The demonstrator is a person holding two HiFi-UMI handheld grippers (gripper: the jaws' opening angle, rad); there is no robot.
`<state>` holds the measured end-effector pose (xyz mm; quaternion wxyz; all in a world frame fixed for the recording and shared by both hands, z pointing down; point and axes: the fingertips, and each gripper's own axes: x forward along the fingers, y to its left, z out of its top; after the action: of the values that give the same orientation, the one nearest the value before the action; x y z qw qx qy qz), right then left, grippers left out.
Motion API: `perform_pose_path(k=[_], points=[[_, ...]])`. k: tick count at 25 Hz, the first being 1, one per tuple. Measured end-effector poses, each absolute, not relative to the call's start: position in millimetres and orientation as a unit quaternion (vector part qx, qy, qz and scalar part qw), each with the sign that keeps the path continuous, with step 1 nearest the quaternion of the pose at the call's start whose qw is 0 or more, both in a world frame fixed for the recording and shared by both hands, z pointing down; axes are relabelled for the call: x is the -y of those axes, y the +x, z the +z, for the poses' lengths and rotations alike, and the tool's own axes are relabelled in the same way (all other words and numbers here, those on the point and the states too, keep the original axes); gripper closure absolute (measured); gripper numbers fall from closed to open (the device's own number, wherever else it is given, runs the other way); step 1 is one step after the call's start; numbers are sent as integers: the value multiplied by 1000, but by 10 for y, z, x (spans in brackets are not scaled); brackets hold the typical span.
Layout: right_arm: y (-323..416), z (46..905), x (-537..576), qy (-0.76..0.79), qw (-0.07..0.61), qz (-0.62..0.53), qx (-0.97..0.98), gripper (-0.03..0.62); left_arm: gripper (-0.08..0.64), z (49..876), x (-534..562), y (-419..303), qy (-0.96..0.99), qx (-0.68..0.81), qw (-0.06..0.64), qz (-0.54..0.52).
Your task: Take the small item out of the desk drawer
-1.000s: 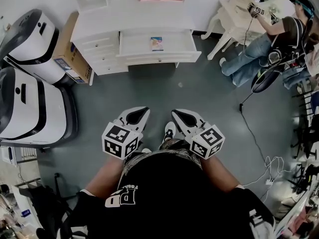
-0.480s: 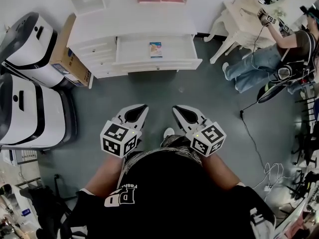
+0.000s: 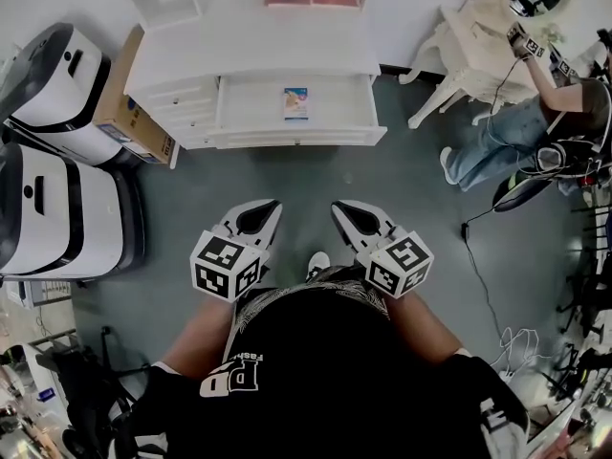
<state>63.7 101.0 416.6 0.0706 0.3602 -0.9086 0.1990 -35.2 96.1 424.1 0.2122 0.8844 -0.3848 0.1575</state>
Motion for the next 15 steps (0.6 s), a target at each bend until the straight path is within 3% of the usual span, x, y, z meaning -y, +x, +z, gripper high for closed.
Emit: perform_pose_path(k=[15], points=[[1221,4161,-522,348,47,208,913,583,545,4159,-557,35,867,425,206,160]])
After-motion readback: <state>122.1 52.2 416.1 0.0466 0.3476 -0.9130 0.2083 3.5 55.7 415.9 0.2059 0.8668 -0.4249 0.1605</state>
